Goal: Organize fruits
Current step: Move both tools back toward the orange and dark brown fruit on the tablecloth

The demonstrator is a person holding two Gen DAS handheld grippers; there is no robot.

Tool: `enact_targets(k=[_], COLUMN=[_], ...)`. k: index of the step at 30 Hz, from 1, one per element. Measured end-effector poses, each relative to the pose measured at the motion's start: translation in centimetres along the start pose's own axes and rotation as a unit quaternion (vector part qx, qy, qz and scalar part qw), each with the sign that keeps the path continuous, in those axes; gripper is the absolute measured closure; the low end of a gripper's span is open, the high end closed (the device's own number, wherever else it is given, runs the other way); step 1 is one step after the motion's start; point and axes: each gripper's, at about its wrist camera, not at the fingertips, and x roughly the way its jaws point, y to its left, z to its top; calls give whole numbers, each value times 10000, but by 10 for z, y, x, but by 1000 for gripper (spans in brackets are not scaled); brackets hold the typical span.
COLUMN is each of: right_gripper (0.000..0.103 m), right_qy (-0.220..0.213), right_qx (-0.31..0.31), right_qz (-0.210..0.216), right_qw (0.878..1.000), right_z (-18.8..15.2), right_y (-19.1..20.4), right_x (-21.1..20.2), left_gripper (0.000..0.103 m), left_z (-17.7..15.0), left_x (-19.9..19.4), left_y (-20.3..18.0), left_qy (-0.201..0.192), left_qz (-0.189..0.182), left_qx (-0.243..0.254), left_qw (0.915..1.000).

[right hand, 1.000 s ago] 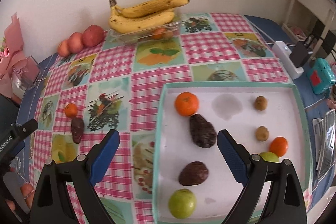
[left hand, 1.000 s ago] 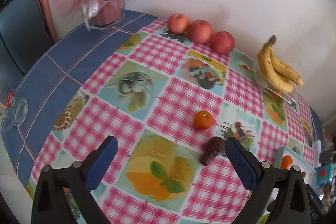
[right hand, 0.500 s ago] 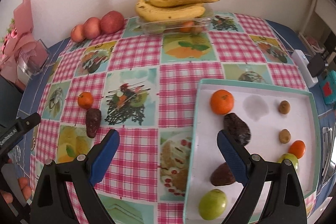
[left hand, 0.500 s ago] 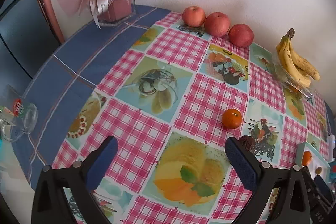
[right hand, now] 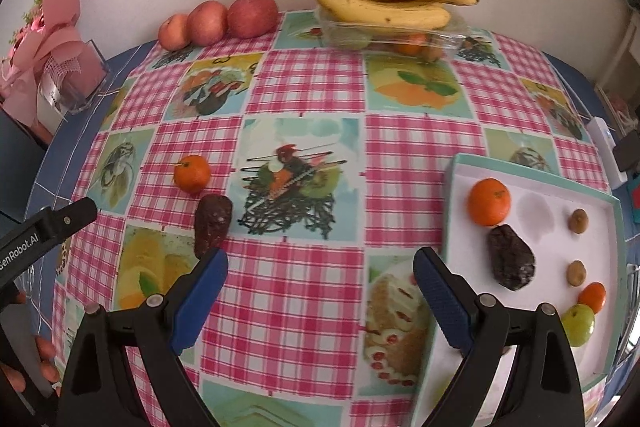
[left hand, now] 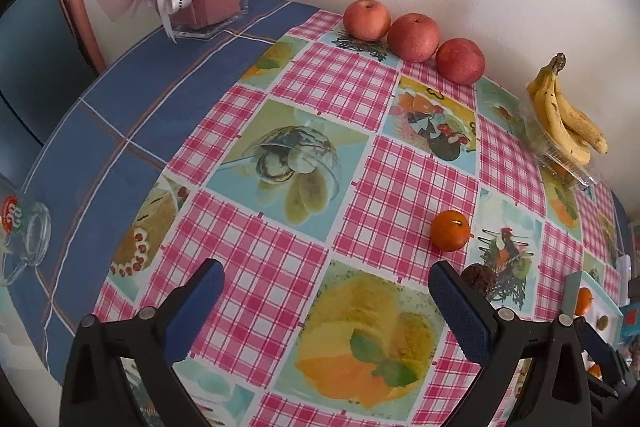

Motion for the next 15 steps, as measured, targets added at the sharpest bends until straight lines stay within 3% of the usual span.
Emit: enact_targets(k=[7,12,15], right_gripper=[9,9,9], right_qy=[-25,-59,-59], right_qx=[-11,-93,38], right_qz=[50,-79,61], right_qw=[10000,9999,10000], right_z=[6,10,15], right_y=[12,20,21], right_x=[6,11,15], left_gripper=[0,0,0], left_z=[8,13,16], left_x=[-2,5,10], left_y=[4,3,3], left_qy=[-254,-190,-155], left_qz=[53,-88,-66], left_qx=[33,133,158], left_qw=[9997,9997,9997])
